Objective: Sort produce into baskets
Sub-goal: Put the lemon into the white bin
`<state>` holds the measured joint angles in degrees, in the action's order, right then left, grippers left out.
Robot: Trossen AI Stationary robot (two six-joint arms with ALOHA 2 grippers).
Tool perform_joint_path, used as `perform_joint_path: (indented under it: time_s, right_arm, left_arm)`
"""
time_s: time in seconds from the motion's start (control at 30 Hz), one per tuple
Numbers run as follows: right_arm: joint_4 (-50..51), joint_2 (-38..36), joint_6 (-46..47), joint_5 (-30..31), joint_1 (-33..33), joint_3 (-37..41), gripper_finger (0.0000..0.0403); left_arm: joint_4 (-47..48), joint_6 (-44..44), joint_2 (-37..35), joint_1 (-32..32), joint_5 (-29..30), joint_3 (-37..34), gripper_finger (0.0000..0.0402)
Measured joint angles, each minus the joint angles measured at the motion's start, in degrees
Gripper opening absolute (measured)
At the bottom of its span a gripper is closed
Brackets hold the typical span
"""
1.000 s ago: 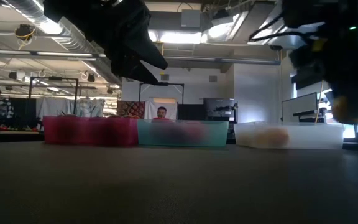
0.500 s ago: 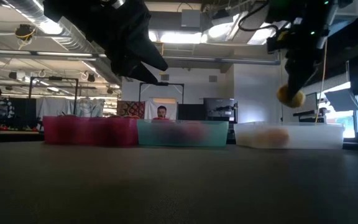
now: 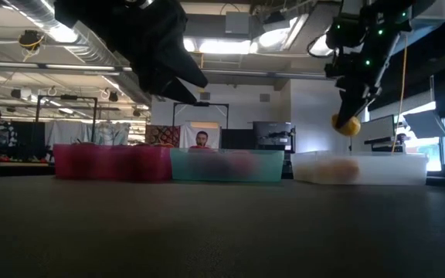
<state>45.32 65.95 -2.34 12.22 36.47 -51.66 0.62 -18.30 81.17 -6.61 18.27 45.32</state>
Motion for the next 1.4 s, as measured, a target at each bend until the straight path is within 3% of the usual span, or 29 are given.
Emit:
perform_joint_path:
  time_s: [0.27,0.9,1.17,1.4]
  right_arm:
    - [-5.4,1.2,-2.5,-7.6,8.0,3.2,0.0122]
    - [-7.4,9.8,-5.1,-7.3,10.4,4.6,0.0122]
    - [-16.3,13.9,-5.0,-3.7,10.4,4.4,0.0122]
    - [-15.0,14.7,-5.2,-2.7,10.4,4.6,0.0122]
  left_arm:
    - [0.2,-2.3,0.0,0.0,-0.6,0.0,0.0381]
    - [0.0,-2.8,0.0,0.1,-0.6,0.0,0.0381]
    - [0.0,-2.4,0.0,0.1,-0.5,0.0,0.0381]
    - [0.0,-2.6,0.0,0.0,-0.5,0.0,0.0381]
